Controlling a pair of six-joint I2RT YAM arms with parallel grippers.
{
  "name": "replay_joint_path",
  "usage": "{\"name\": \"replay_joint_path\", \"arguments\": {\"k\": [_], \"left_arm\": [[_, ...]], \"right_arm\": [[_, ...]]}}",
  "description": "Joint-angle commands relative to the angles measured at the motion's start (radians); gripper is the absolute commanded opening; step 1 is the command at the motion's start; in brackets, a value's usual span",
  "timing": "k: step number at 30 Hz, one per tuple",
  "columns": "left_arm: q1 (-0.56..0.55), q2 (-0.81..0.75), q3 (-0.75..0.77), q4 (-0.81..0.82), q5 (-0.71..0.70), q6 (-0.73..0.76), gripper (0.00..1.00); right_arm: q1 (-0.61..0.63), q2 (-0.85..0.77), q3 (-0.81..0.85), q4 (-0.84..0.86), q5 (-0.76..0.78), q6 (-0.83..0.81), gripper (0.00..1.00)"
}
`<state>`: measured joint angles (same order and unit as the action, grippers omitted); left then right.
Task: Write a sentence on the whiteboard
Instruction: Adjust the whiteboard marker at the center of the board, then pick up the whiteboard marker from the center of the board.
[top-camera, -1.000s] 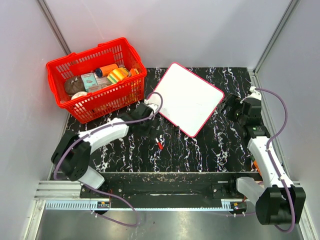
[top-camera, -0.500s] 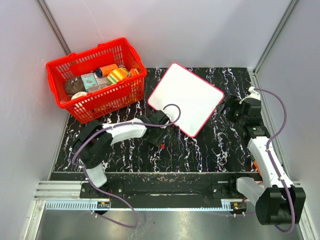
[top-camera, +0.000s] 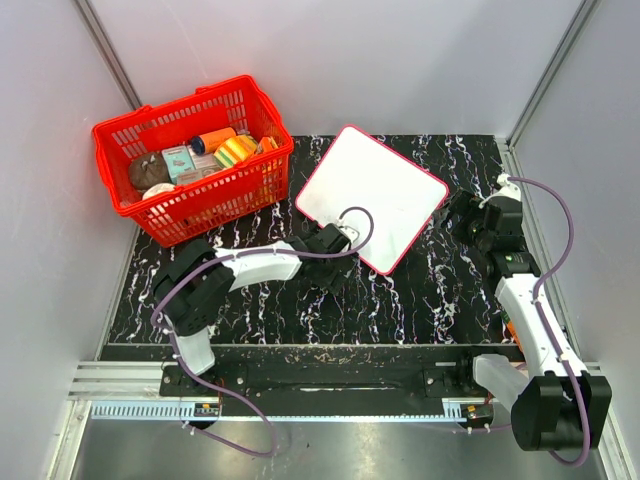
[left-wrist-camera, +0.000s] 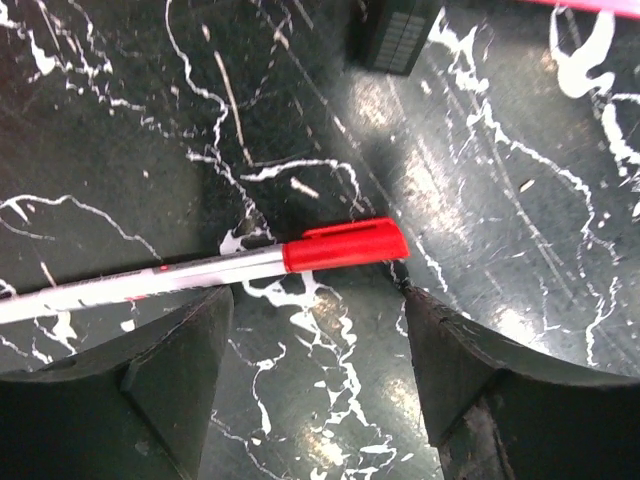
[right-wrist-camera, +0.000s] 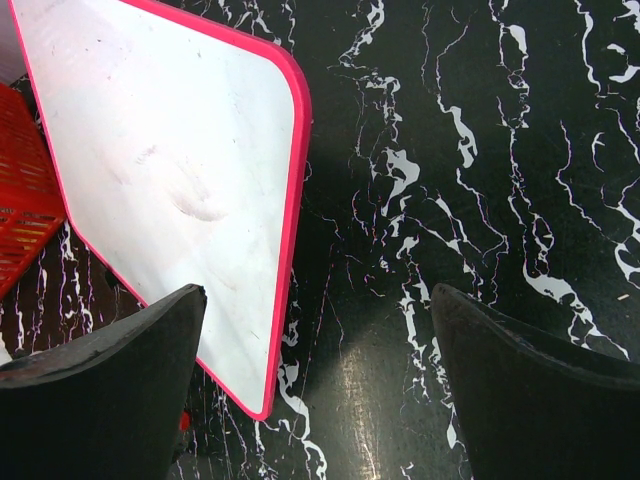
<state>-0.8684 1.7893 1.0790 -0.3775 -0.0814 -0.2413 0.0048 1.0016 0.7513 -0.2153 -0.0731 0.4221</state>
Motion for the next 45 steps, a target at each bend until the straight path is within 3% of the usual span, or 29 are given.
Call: {"name": "replay_joint_path", "arguments": {"k": [1,9,13,17,24,29,32,39,41,43,45], "left_arm": [[-0.007,0.015,0.030,0.112,0.042,-0.010,0.74],[-0.007,-0.166,-0.059,0.189,0.010,0.149,0.83],[0.005,-0.174,-0.074,0.149,-0.038,0.235,0.88],[0.071,-0.153,-0.085,0.121,0.024,0.313,0.87],[0.210,-0.076,-0.080,0.115,0.261,0.347,0.72],[0.210,0.002,-0.004,0.022,0.259,0.352,0.63],[0.209,0.030,0.005,0.003,0.275,0.343,0.52],[0.177,0.039,0.009,-0.040,0.244,0.355,0.47],[0.163,0.054,0.021,-0.069,0.209,0.350,0.22],[0.138,0.071,0.032,-0.099,0.148,0.344,0.06],[0.117,0.099,0.056,-0.119,0.085,0.335,0.04]], "right_arm": [[0.004,-0.029,0.000,0.011,-0.013,-0.022,1.00],[0.004,-0.031,0.002,0.010,-0.014,-0.022,1.00],[0.004,-0.028,0.002,0.011,-0.014,-0.022,1.00],[0.004,-0.029,0.002,0.013,-0.022,-0.022,1.00],[0.004,-0.034,0.002,0.011,-0.047,-0.020,1.00],[0.004,-0.043,0.002,0.011,-0.050,-0.019,1.00],[0.003,-0.049,-0.003,0.011,-0.050,-0.016,1.00],[0.004,-0.070,0.000,-0.001,-0.074,-0.011,1.00],[0.003,-0.084,0.003,-0.006,-0.089,-0.011,1.00],[0.004,-0.095,0.005,-0.007,-0.111,-0.006,1.00],[0.004,-0.115,0.005,-0.010,-0.113,0.000,1.00]]}}
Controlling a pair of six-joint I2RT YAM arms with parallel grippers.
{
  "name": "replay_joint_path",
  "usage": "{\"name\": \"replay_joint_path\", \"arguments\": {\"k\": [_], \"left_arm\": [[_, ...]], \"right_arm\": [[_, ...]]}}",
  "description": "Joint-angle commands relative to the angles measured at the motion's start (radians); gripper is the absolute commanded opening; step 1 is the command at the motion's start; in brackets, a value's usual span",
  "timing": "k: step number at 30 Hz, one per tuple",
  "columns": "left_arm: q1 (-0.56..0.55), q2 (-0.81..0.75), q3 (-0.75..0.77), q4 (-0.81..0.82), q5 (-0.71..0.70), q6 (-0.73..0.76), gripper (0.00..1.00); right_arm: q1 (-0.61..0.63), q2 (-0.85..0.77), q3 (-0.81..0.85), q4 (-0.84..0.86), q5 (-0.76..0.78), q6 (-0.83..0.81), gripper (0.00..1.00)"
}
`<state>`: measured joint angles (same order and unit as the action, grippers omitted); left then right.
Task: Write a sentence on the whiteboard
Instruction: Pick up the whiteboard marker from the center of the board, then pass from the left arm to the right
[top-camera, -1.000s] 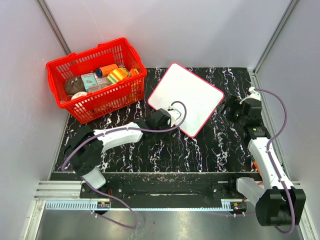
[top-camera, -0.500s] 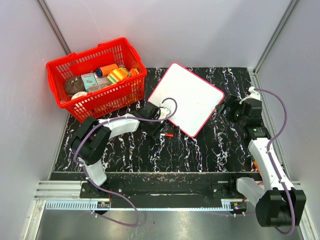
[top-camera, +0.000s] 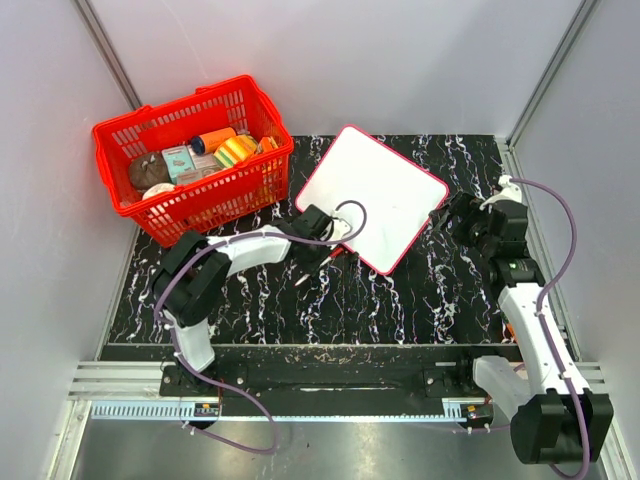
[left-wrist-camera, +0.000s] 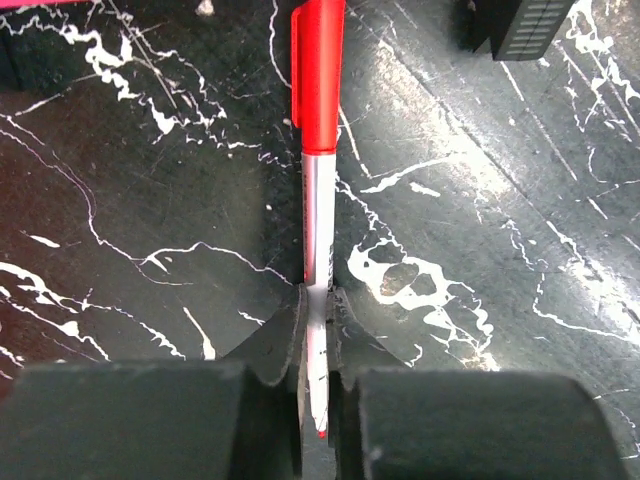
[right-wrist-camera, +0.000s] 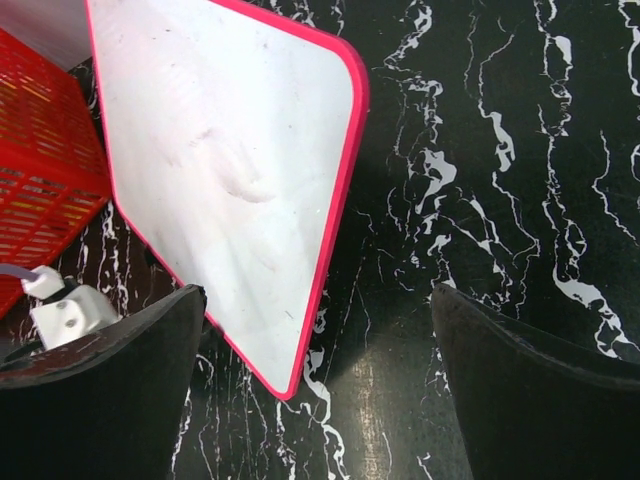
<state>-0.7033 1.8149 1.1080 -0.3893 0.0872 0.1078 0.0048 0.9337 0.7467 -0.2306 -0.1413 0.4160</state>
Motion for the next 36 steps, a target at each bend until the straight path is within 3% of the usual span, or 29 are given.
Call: {"name": "replay_joint_path", "arguments": {"k": [1,7,20,26,36], "left_arm": [[-0.051,0.081,0.039,-0.123,-0.084,-0.016,0.01],[-0.053,0.008,0.016,-0.114,-0.093,-0.030,0.00],[-0.055,-0.345,-0.036,-0.138,-0.015,-0.135,0.00],[-0.055,-0.456,-0.043,-0.083,0.143,-0.142,0.00],[-0.056,-0.542,-0.031,-0.016,0.267,-0.163,0.00]], "right_arm": [[0.004,-0.055,0.010,0.004,-0.046,0.007,1.00],[0.004,-0.095,0.020,-0.036,-0.093,0.003,1.00],[0.004,-0.134,0.000,0.026,-0.378,0.036,0.98],[0.012,-0.112,-0.070,0.256,-0.582,0.171,0.97],[0.265,0.028,-0.081,0.461,-0.596,0.248,0.97]]}}
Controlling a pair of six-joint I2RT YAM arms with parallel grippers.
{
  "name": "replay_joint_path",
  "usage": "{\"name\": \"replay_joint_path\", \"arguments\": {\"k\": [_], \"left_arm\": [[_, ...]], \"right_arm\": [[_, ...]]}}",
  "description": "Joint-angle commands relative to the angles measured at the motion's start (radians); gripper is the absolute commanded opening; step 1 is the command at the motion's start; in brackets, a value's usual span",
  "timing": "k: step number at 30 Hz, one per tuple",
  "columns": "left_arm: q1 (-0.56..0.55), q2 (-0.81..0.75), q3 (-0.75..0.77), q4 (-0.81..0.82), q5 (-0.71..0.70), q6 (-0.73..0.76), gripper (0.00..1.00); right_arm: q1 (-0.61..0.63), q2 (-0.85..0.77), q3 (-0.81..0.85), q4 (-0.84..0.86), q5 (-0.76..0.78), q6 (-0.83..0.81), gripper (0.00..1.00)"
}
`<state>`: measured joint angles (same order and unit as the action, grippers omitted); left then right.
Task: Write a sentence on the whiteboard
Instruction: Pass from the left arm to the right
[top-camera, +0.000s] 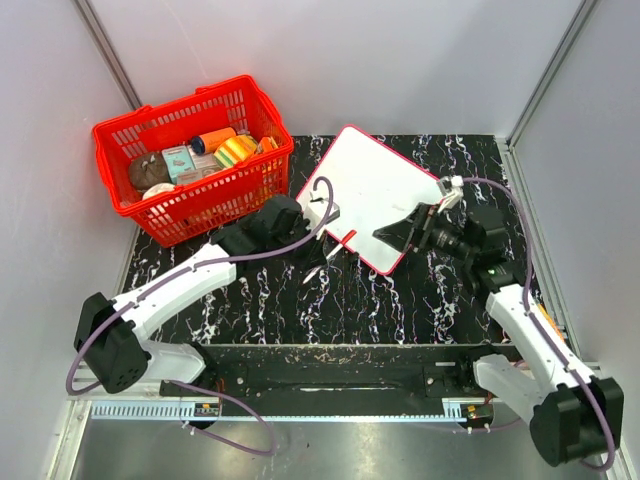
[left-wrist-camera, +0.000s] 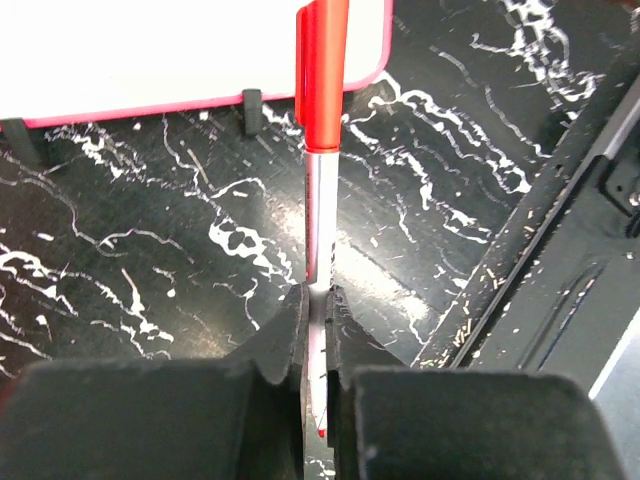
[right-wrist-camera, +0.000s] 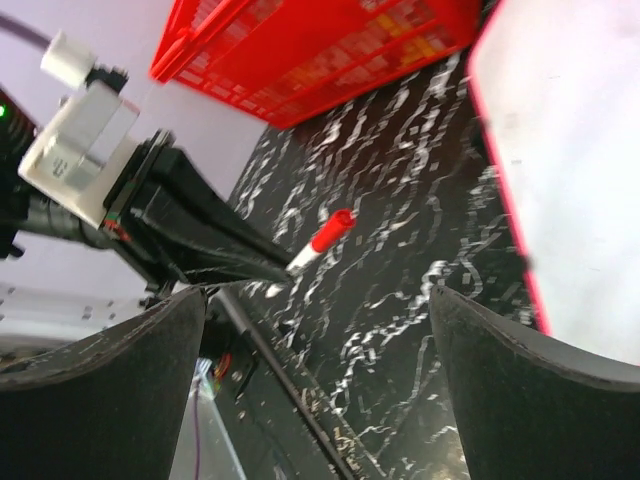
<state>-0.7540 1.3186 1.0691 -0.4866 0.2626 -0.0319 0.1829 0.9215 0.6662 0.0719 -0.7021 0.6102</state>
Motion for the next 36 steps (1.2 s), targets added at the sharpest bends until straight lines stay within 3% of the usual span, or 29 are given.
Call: {"name": "replay_joint_path", "arguments": {"k": [1,15,19,22,24,26,27,28,31,34,36], "left_arm": [[-0.007,-0.051,0.009,0.085,0.108,-0.025,0.00],[-0.018,-0.098,0.037,0.121,0.175,-0.020,0.00],[-0.022,-0.091,0.045,0.132,0.184,-0.028,0.00],[-0.028,-0.091,0.045,0.143,0.184,-0.036,0.00],[-0.031,-0.093,0.040,0.155,0.182,-0.042,0.00],[-0.033,-0.094,0.038,0.161,0.181,-0.045,0.00],[-0.033,-0.096,0.037,0.161,0.179,-0.045,0.00],[-0.031,-0.096,0.035,0.163,0.169,-0.043,0.00],[-0.033,-0.099,0.026,0.163,0.164,-0.045,0.15],[-0.033,-0.104,0.008,0.169,0.181,-0.048,0.44],[-0.033,-0.099,-0.012,0.177,0.187,-0.049,0.50]], "right_arm": [[0.117,0.054,-0.004,0.173,-0.036,0.068,0.97],[0.248,0.212,-0.023,0.382,-0.054,0.161,0.87],[0.271,0.258,-0.028,0.450,-0.059,0.189,0.75],[0.294,0.290,-0.019,0.483,-0.076,0.204,0.65],[0.306,0.313,-0.014,0.499,-0.079,0.207,0.51],[0.316,0.327,-0.013,0.519,-0.089,0.214,0.28],[0.317,0.330,-0.014,0.522,-0.091,0.217,0.10],[0.316,0.330,-0.016,0.525,-0.088,0.220,0.01],[0.317,0.313,-0.022,0.511,-0.064,0.209,0.00],[0.319,0.278,-0.025,0.480,-0.021,0.189,0.00],[0.317,0.248,-0.028,0.459,0.003,0.175,0.00]]}}
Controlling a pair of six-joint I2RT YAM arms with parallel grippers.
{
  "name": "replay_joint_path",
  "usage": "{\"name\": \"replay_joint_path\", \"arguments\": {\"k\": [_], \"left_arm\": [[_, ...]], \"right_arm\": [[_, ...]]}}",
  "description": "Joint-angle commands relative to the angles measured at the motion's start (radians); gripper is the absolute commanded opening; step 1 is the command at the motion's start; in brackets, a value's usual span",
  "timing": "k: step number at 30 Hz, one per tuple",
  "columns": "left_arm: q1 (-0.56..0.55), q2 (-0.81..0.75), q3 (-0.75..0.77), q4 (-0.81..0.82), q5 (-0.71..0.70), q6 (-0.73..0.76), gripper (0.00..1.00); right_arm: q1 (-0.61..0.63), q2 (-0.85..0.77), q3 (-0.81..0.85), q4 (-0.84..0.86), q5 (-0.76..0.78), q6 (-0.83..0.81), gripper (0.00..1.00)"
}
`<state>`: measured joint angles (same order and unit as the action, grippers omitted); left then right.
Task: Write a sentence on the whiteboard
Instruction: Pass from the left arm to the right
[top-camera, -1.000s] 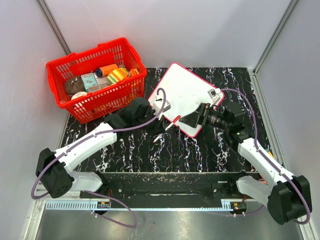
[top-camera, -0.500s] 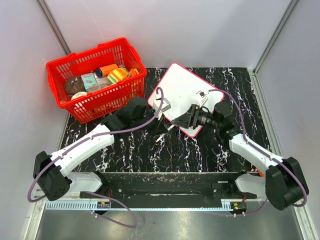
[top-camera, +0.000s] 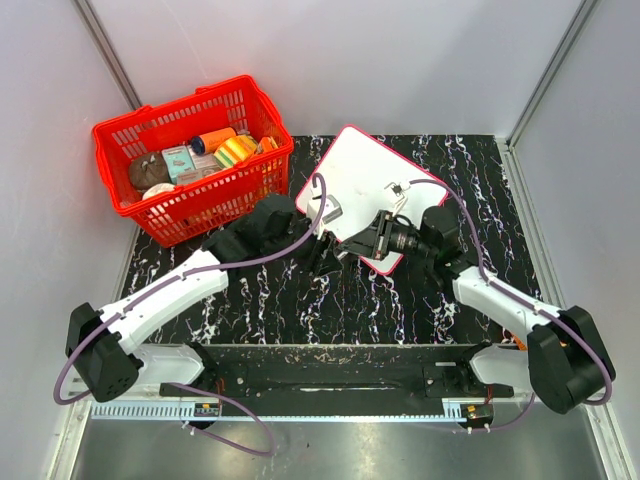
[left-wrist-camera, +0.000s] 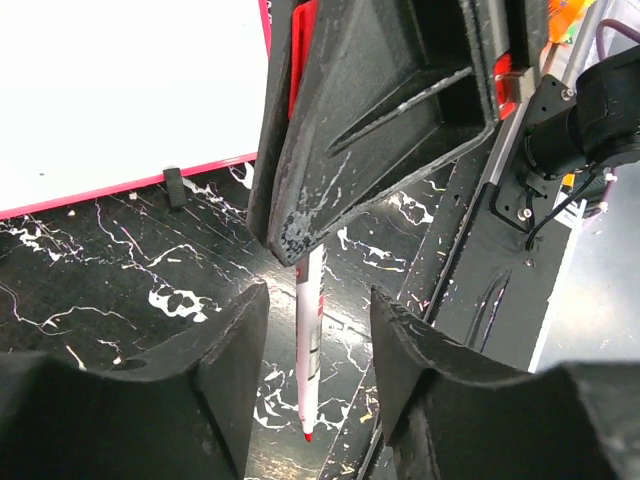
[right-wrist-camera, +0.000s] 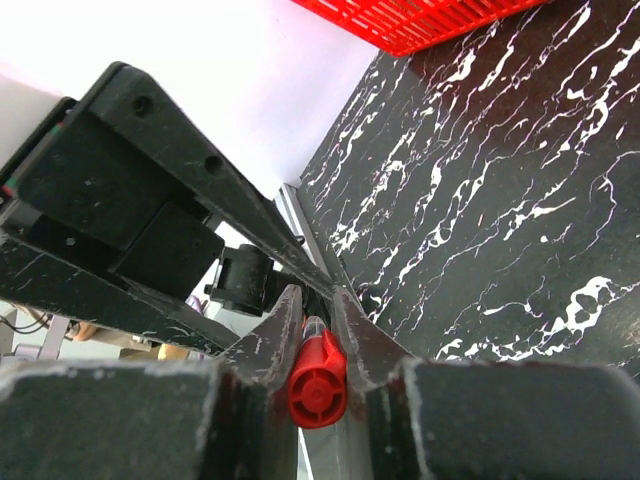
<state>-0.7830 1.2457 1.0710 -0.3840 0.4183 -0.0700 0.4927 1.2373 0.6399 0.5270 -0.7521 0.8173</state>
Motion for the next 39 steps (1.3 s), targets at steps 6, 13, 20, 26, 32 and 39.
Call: {"name": "replay_joint_path", "arguments": {"k": [6,13,20,26,32,39], "left_arm": [[-0.004,0.003,-0.068,0.094,0.037,-0.017,0.43],[-0.004,-0.003,-0.066,0.096,0.022,-0.013,0.00],[-0.004,-0.008,-0.046,0.065,0.073,0.007,0.00],[-0.004,-0.003,-0.051,0.060,0.093,0.010,0.00],[-0.004,0.009,-0.052,0.060,0.100,0.012,0.00],[-0.007,0.018,-0.052,0.062,0.108,0.012,0.00]], "right_arm": [[0.007,-0.133,-0.006,-0.051,0.126,-0.060,0.00],[0.004,-0.159,0.004,-0.110,0.128,-0.101,0.16],[0.006,-0.197,0.015,-0.193,0.097,-0.138,0.66],[0.006,-0.193,0.020,-0.167,0.073,-0.126,0.61],[0.007,-0.190,0.017,-0.159,0.077,-0.121,0.44],[0.006,-0.179,0.014,-0.121,0.074,-0.095,0.32]]}}
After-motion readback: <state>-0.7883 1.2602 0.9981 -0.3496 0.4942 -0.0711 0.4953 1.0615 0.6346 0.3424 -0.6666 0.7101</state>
